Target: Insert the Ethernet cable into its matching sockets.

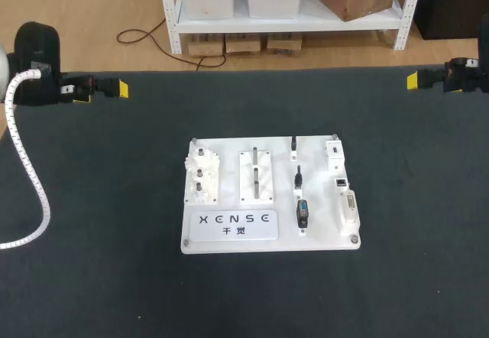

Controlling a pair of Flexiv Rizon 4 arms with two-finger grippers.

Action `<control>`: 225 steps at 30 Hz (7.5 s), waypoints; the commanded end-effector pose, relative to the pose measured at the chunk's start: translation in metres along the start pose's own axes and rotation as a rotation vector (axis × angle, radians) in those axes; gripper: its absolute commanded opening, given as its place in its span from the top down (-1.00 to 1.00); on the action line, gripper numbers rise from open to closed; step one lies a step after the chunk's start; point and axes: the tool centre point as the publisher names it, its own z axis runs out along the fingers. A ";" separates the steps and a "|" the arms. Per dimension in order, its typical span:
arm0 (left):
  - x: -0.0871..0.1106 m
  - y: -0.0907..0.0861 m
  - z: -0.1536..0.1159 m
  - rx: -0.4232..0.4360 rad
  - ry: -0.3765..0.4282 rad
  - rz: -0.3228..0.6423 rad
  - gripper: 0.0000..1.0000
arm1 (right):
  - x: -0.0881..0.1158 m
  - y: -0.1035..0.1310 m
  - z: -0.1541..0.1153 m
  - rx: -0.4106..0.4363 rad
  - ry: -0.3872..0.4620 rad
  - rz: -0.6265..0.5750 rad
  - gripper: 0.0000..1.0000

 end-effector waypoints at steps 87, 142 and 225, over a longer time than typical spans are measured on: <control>0.119 -0.167 0.082 0.769 -0.024 0.964 -1.00 | 0.000 -0.001 0.000 -0.003 0.001 -0.001 -1.00; 0.119 -0.167 0.082 0.769 -0.024 0.964 -1.00 | 0.142 0.161 0.141 0.353 0.606 0.030 -0.58; 0.119 -0.167 0.082 0.769 -0.024 0.964 -1.00 | 0.138 0.097 0.101 0.417 0.653 0.077 1.00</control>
